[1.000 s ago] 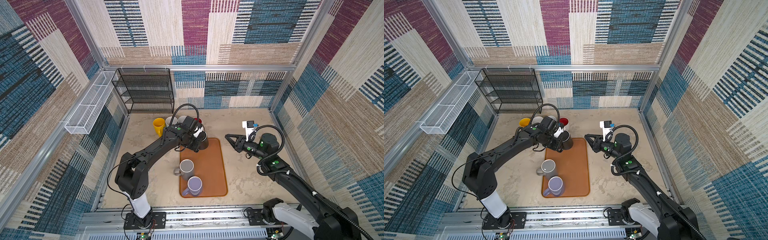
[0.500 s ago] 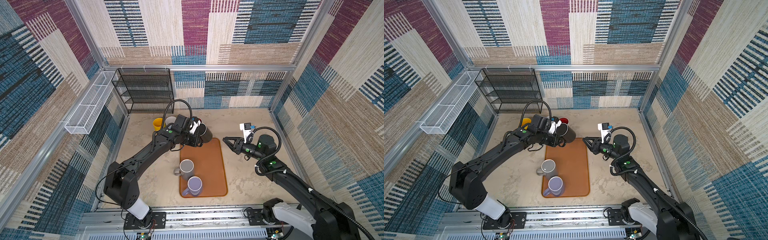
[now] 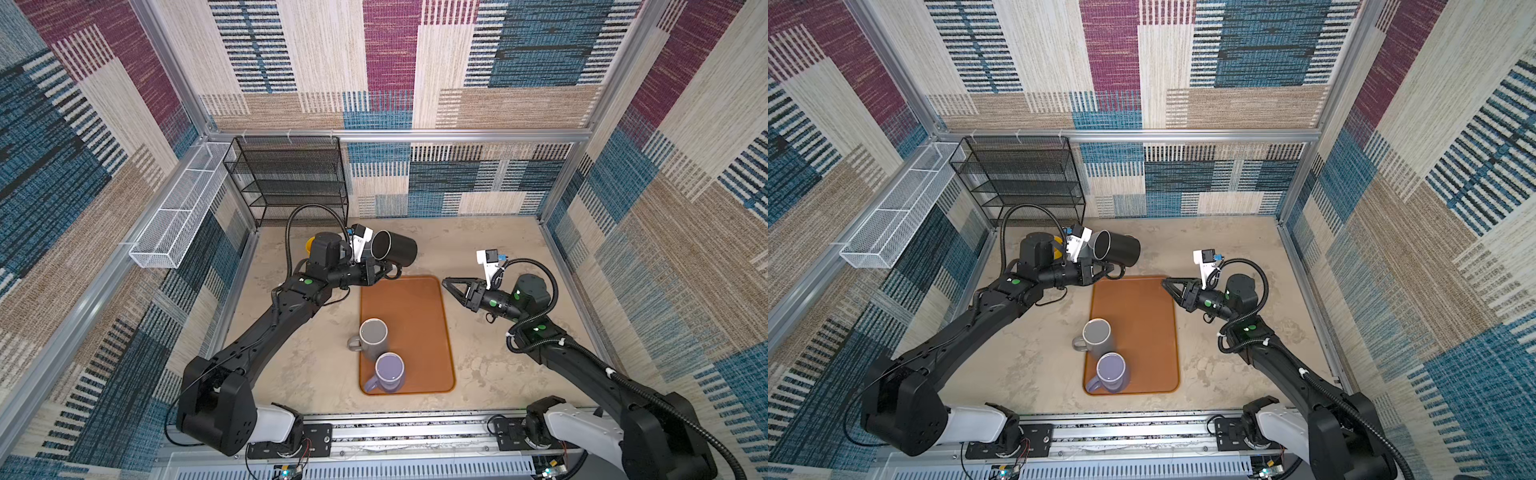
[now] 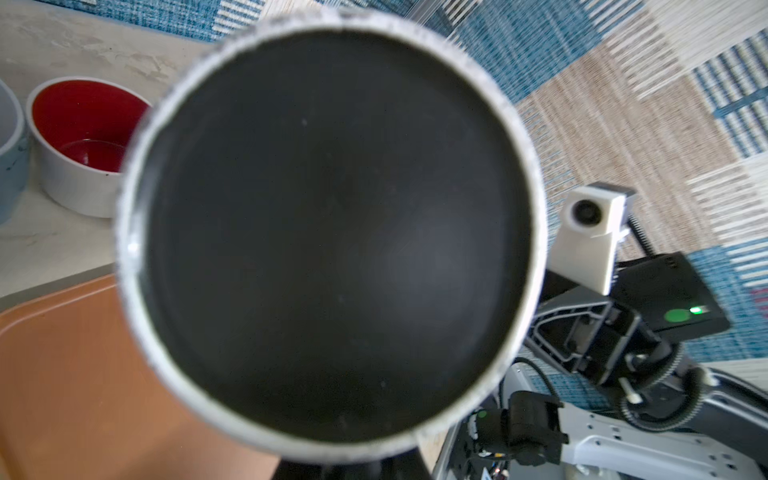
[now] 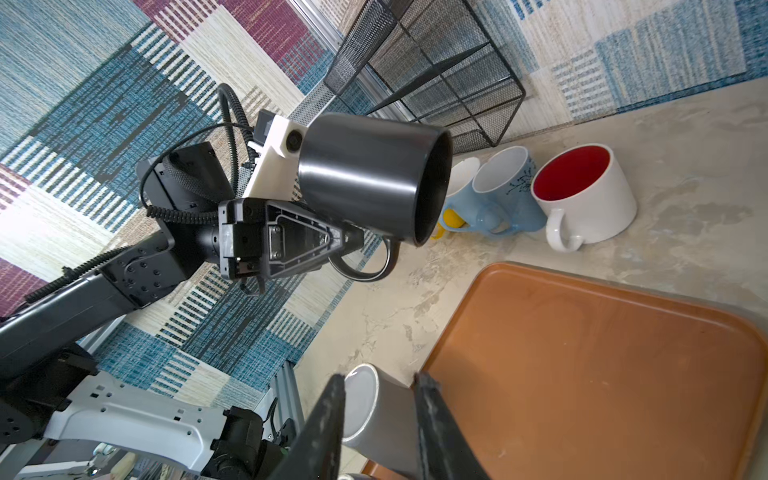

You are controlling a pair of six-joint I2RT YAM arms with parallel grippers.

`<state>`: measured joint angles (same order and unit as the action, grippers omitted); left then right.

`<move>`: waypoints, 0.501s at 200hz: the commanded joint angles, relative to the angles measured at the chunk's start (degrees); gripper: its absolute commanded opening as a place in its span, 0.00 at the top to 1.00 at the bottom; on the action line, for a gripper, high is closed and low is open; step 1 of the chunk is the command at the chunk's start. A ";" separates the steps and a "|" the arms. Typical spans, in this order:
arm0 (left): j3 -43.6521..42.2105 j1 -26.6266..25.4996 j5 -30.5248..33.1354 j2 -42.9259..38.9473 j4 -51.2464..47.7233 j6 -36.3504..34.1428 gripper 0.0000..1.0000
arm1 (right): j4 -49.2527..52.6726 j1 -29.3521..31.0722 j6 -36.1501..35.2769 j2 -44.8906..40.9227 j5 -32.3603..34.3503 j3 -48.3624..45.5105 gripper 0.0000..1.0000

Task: Turn the mug right side up
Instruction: 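Lift the black mug off the tray with the left gripper and turn it sideways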

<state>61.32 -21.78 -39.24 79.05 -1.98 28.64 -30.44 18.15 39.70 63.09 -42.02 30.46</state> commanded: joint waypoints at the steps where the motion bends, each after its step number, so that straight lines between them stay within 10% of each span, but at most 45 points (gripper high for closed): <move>1: -1.88 0.63 -7.02 -0.80 16.74 6.13 1.00 | -9.14 0.15 3.80 1.12 -2.68 -0.49 0.68; 100: -13.05 1.22 -11.52 5.93 65.29 27.69 1.00 | -18.72 3.11 7.71 8.08 -4.42 2.83 0.68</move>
<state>49.12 -20.64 -48.62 83.50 41.23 50.06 -44.25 20.71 45.65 69.73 -45.43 32.05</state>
